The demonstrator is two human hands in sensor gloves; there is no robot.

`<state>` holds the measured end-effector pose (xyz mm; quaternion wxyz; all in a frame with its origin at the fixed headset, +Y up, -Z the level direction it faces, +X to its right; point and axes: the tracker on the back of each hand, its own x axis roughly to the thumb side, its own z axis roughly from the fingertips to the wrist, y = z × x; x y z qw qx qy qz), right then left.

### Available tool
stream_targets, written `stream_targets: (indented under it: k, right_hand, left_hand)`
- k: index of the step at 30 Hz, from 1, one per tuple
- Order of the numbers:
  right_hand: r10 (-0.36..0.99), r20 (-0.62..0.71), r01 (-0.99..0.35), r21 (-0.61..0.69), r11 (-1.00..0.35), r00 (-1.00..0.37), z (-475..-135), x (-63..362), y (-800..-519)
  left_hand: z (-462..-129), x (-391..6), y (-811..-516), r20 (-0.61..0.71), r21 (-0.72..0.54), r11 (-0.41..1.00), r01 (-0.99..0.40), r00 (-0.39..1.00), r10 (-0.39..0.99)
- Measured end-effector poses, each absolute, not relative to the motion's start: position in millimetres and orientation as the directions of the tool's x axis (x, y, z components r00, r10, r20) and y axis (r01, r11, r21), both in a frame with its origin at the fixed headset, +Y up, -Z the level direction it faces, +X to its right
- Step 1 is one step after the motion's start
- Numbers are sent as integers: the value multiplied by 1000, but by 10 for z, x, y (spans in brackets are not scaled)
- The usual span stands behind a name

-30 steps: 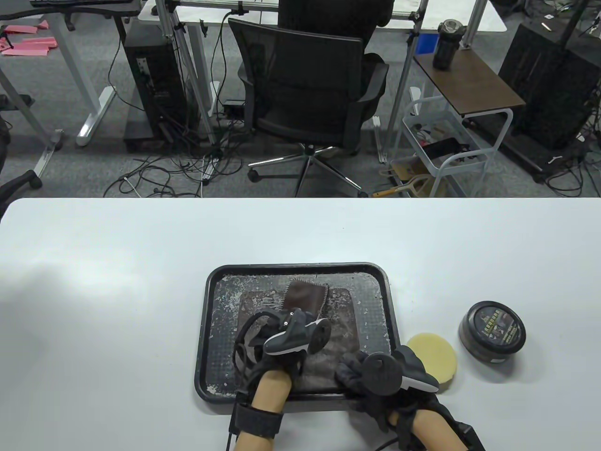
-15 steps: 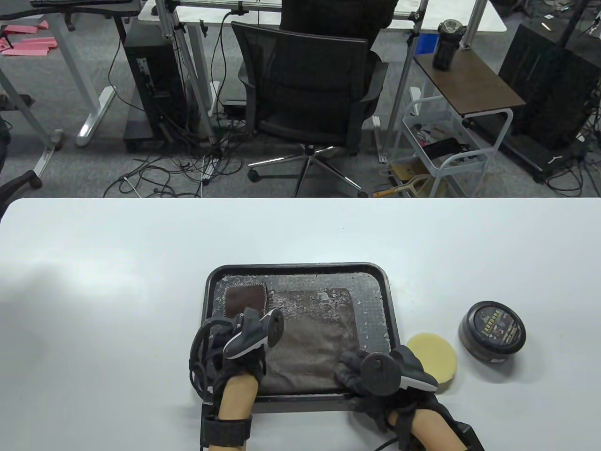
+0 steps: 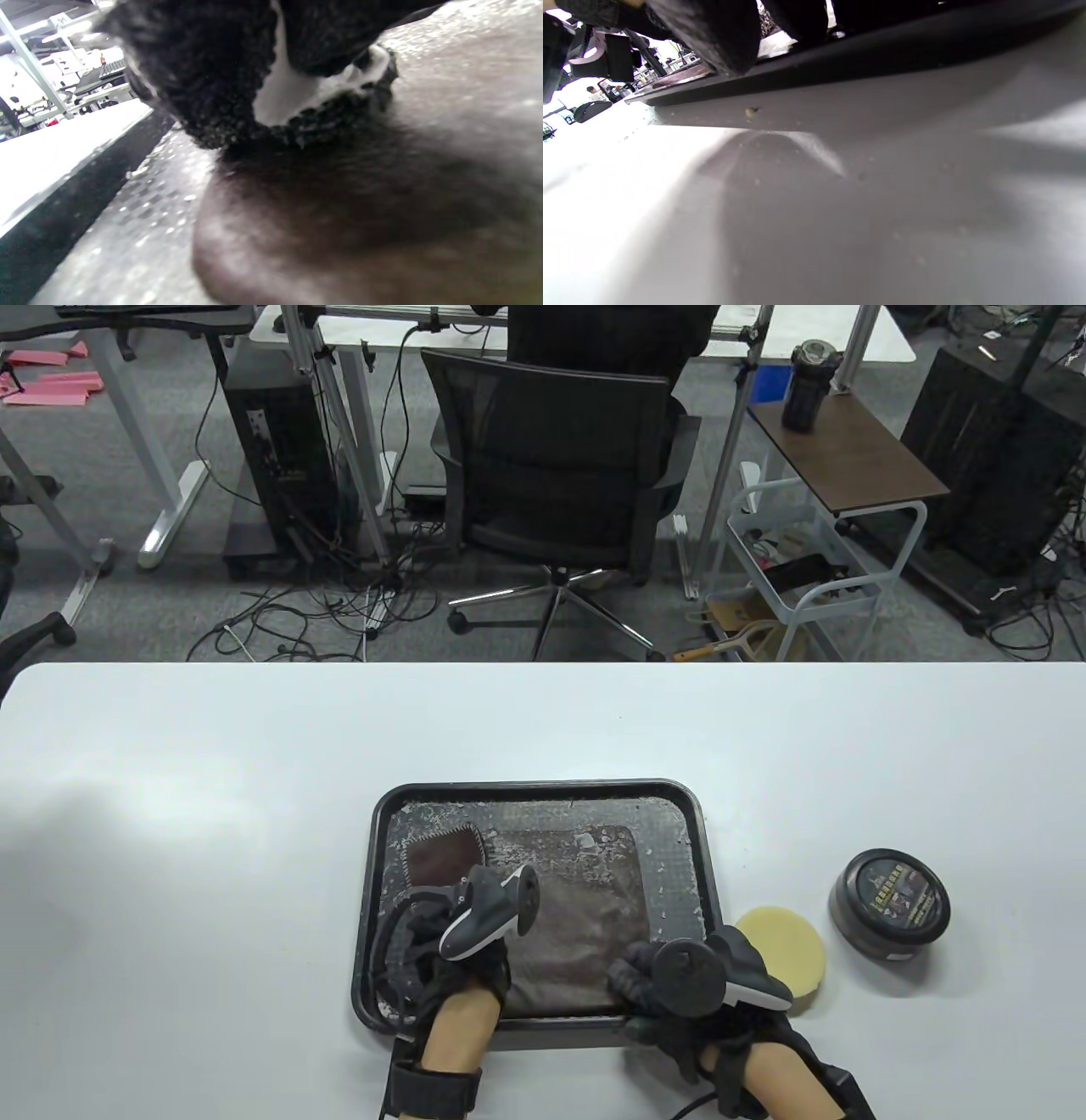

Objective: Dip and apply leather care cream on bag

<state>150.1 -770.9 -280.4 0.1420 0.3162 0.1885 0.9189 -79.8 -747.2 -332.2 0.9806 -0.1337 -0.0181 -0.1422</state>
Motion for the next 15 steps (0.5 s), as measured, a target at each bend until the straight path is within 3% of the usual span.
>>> stream_targets:
  k: [15]
  right_hand:
    - [432, 499, -208, 442, -872, -751, -2844, 1569, -7684]
  left_hand:
    - [-3262, -175, -7467, 254, -146, 971, 190, 956, -149]
